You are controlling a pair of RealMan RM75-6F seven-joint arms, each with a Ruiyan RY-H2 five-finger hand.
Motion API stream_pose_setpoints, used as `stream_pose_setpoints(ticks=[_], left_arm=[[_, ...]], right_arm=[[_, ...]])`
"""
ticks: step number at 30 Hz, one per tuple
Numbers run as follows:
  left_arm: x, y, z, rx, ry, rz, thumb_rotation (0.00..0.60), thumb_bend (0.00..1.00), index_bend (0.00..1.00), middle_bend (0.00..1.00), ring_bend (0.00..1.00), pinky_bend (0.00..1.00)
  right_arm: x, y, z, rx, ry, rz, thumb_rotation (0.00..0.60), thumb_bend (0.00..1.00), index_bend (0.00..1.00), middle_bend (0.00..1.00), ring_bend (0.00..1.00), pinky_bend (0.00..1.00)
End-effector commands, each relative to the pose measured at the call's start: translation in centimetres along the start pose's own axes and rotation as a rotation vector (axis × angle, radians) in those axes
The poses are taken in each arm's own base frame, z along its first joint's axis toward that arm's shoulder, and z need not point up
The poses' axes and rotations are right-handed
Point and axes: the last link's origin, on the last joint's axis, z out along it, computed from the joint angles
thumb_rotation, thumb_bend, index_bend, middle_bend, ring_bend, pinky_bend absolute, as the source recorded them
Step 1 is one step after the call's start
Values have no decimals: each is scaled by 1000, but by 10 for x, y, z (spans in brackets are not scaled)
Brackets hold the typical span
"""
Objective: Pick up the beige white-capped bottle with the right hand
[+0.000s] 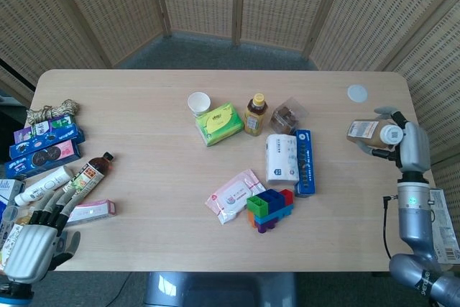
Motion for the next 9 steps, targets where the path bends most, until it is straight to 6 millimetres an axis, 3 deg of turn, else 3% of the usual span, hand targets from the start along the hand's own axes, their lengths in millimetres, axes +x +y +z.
stream_pose_setpoints(ticks=[1, 9], left_arm=[[1, -1, -1, 1, 2, 0, 600, 537, 103, 49, 0, 0], [-1, -2, 1, 2, -6, -3, 600, 536, 102, 48, 0, 0]], right_arm=[[3, 1, -2, -6, 5, -7, 600, 85, 323, 853, 803, 606], [0, 4, -3, -24, 0, -15, 600, 84, 323, 853, 803, 606]])
